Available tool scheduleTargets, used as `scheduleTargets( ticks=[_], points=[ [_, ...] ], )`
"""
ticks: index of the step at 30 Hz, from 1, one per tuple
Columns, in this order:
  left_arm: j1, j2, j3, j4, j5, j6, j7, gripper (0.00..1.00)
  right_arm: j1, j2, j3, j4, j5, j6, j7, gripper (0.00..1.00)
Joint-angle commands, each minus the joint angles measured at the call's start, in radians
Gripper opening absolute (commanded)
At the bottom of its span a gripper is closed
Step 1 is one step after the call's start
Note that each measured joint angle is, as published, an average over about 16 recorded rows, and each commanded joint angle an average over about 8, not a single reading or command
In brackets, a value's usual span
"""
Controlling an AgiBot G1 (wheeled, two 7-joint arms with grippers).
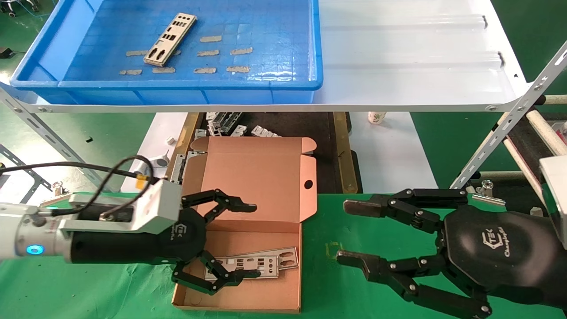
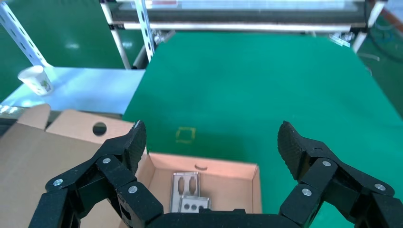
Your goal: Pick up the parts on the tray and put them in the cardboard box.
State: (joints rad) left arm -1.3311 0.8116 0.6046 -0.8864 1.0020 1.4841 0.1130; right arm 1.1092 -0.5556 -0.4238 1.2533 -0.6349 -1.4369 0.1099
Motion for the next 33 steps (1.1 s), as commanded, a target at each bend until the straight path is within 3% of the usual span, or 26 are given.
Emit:
scheduleTargets(
  ticks=[1,33],
  points=[
    [0.017,-0.013,-0.021,-0.026,-0.018,0.001,-0.019,1.0,0.0,0.0,0.0,0.0,0.0,0.0,0.0,1.0],
    [0.265,-0.207,-0.336,-0.411,-0.281,0.012,-0.307,1.0,0.0,0.0,0.0,0.0,0.0,0.0,0.0,1.0]
  ],
)
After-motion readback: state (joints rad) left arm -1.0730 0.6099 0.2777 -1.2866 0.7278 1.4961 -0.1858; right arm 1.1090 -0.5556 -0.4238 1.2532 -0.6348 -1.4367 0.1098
